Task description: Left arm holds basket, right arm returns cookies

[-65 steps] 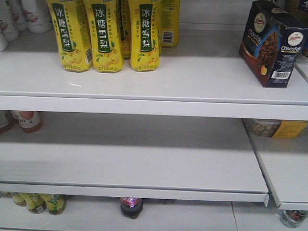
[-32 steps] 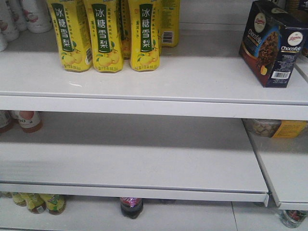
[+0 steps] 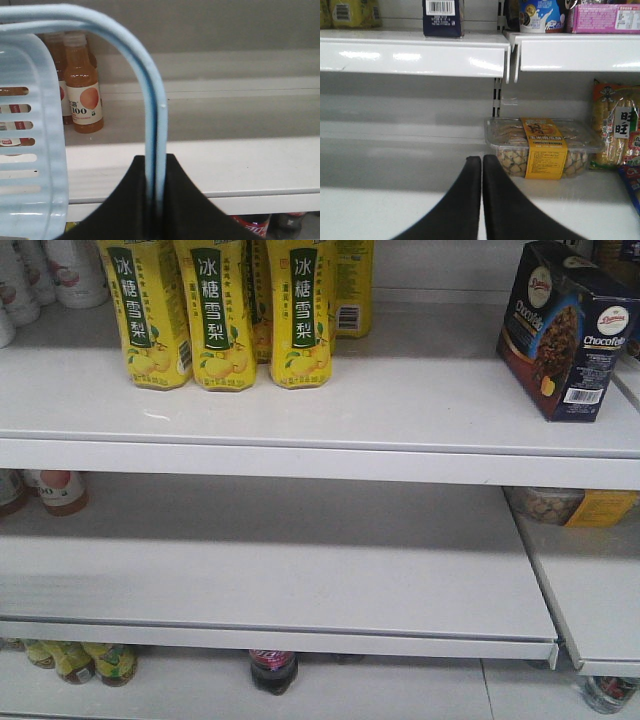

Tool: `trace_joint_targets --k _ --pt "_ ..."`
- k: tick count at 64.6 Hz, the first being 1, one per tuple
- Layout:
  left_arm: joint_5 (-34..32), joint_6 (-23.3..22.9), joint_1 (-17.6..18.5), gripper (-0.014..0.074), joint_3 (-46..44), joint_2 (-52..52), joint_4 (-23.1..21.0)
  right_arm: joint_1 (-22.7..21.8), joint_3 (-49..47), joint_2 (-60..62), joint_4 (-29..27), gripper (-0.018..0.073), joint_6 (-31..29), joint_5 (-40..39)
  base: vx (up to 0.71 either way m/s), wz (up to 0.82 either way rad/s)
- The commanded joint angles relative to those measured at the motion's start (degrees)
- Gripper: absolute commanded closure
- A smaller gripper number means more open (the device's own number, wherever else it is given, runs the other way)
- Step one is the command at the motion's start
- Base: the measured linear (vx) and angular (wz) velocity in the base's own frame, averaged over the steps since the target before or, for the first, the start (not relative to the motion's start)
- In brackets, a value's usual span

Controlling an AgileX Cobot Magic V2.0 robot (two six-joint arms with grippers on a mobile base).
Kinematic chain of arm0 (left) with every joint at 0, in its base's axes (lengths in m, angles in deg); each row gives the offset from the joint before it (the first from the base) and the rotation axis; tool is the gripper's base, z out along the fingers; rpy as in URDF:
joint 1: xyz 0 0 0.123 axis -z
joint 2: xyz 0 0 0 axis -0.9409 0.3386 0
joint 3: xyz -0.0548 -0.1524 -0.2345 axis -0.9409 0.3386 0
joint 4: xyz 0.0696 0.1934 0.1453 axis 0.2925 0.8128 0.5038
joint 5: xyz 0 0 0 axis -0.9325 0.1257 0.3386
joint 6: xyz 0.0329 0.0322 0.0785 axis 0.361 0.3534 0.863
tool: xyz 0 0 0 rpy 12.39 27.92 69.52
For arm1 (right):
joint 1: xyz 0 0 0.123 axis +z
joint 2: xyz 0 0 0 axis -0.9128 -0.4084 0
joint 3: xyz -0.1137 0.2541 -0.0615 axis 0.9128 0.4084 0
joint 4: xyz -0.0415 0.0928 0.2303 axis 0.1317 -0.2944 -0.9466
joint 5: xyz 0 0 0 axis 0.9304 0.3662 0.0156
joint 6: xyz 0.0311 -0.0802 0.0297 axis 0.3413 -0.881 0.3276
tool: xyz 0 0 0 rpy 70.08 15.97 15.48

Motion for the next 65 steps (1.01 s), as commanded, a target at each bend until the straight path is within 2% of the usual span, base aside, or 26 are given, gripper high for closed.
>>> trace_joint_targets --k 1,6,13,65 --pt "-5.59 1.12 -0.09 0.0603 -1.4 -0.98 0.46 -0.34 1.74 0.38 0.31 0.0567 0.74 -7.48 0.0 0.0" --pt "-5.59 1.12 -0.09 0.0603 -1.4 -0.98 0.46 -0.34 4.37 2.4 -0.45 0.0567 0.86 -9.71 0.0 0.0" --pt "-5.59 1.12 -0.09 0.0603 -1.4 -0.98 0.46 -0.34 4.22 2.51 -0.88 0.0567 0.91 -7.52 0.0 0.0" --pt "-5.59 1.12 -0.09 0.0603 -1.4 -0.98 0.46 -0.34 4.16 2.46 -2.58 0.0567 0.71 -7.71 0.0 0.0"
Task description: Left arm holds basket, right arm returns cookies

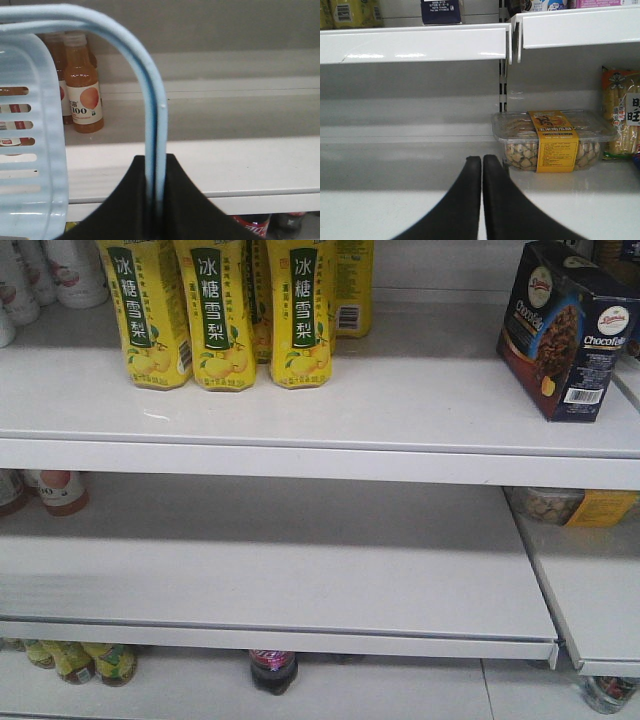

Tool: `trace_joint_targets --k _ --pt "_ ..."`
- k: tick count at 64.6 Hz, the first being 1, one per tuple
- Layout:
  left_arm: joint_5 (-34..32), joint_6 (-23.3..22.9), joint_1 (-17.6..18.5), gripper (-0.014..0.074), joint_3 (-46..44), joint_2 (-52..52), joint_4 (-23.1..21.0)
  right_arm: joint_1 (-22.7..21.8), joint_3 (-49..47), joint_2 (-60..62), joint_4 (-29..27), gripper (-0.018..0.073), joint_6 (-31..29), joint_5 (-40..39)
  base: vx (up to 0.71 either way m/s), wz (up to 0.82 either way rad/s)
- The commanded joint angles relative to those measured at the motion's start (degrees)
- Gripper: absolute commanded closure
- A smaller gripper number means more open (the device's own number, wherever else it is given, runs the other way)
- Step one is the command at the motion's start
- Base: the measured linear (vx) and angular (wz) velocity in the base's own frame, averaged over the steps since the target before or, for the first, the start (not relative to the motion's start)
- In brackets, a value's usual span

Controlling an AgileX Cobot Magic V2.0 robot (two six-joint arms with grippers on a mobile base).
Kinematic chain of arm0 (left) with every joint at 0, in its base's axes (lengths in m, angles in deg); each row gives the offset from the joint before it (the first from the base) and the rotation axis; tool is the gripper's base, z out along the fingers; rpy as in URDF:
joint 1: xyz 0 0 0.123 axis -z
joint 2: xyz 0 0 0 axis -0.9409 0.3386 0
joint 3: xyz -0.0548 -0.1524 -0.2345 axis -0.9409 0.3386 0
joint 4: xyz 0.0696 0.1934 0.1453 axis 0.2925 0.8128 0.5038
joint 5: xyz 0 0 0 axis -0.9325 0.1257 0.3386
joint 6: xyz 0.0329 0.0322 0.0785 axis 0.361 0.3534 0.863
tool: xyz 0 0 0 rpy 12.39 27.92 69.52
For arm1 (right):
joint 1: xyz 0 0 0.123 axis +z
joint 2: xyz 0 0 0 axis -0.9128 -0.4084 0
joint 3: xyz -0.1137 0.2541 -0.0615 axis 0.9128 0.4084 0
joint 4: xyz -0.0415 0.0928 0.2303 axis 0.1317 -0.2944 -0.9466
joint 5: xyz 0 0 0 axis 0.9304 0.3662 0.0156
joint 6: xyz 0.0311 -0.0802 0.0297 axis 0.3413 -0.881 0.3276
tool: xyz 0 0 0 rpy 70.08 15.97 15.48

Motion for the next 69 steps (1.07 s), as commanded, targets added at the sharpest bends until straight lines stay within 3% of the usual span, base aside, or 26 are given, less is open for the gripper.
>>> trace_joint_targets --k 1,69 --pt "-5.59 1.12 -0.09 0.0603 -1.4 -0.98 0.46 -0.34 0.2 0.68 0.19 0.0567 -0.47 -4.65 0.0 0.0" --pt "-5.59 1.12 -0.09 0.0603 -1.4 -0.98 0.46 -0.34 0.2 0.68 0.19 0.0567 -0.47 -4.65 0.0 0.0"
